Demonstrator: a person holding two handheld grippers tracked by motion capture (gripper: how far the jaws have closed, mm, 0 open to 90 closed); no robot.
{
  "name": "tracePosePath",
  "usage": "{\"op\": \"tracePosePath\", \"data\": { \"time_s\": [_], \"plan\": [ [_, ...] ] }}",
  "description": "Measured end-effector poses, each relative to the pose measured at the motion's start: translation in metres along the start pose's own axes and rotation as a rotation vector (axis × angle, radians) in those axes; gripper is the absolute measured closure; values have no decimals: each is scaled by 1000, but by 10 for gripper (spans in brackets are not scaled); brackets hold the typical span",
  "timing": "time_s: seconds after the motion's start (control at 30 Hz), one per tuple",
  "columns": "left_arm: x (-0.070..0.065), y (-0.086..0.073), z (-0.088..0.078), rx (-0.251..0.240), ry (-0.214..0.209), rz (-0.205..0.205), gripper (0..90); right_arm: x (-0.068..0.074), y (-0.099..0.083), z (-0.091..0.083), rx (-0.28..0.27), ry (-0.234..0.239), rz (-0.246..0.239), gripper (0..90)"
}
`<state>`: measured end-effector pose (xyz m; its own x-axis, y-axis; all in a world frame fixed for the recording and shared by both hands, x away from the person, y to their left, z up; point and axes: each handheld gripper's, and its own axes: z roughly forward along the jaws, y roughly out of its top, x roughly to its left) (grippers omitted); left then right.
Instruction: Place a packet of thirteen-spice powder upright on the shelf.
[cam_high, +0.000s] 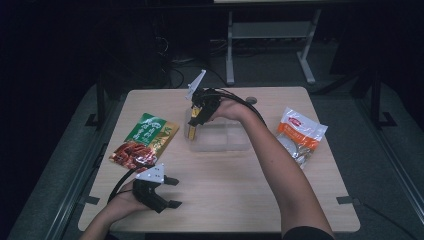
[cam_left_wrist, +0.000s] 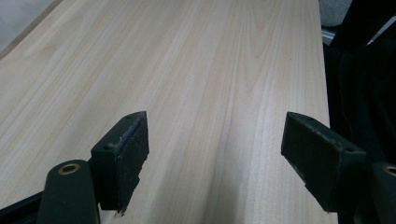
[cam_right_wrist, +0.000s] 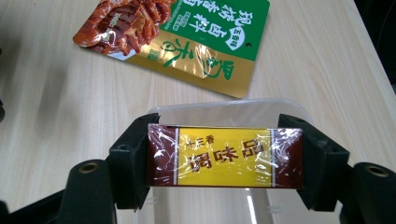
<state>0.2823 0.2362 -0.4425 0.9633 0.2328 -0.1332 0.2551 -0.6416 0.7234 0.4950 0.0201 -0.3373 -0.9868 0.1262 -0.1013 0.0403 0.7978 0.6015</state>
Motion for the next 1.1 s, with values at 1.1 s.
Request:
{"op": "tracePosePath", "data": {
  "time_s": [1.1],
  "plan": [
    [4, -3, -2, -1, 22, -45, 224, 10, -27, -22, -106, -36, 108, 141]
  ]
}}
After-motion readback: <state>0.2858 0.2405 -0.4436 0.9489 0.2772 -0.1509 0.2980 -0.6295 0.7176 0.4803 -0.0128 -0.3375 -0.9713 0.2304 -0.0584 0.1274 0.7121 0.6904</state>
